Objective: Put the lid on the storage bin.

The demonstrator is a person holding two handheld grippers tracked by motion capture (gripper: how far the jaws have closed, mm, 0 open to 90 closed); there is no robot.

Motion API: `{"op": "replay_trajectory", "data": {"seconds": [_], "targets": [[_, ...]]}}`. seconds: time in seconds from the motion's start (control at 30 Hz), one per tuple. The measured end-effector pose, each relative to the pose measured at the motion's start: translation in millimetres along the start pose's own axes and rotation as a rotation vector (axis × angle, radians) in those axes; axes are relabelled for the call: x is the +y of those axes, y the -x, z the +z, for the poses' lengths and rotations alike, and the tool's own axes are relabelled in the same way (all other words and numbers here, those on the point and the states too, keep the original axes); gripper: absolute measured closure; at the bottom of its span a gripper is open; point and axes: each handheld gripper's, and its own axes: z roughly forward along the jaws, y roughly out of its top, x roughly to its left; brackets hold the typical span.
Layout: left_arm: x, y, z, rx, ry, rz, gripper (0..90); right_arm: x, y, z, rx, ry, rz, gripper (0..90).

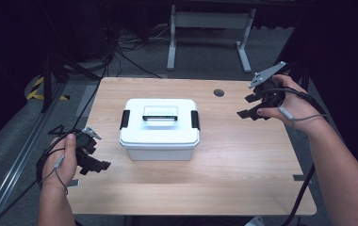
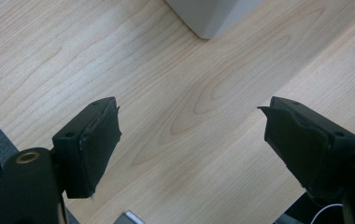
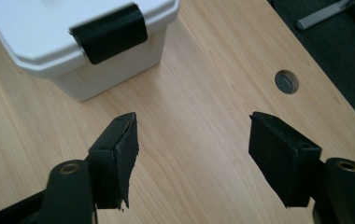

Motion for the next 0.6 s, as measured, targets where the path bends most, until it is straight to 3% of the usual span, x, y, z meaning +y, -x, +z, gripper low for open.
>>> {"op": "replay_trajectory", "data": {"seconds": [0.17,0.37,0.6], "targets": [[0.2,1.4,1.3,0.004,-0.002,0.006,18.8,-18.9,5.5,8.5,-0.001,0.009,0.05,32.7],[2.8,3.3,5.3,-0.002,-0.017,0.011,18.9,-44.2,4.9,26.8,0.02,0.003,0.044,32.8],[5.8,2.5,9.1,-0.001,-0.033,0.016,19.1,-64.6,2.8,48.1,-0.026,-0.005,0.055,33.8]]}}
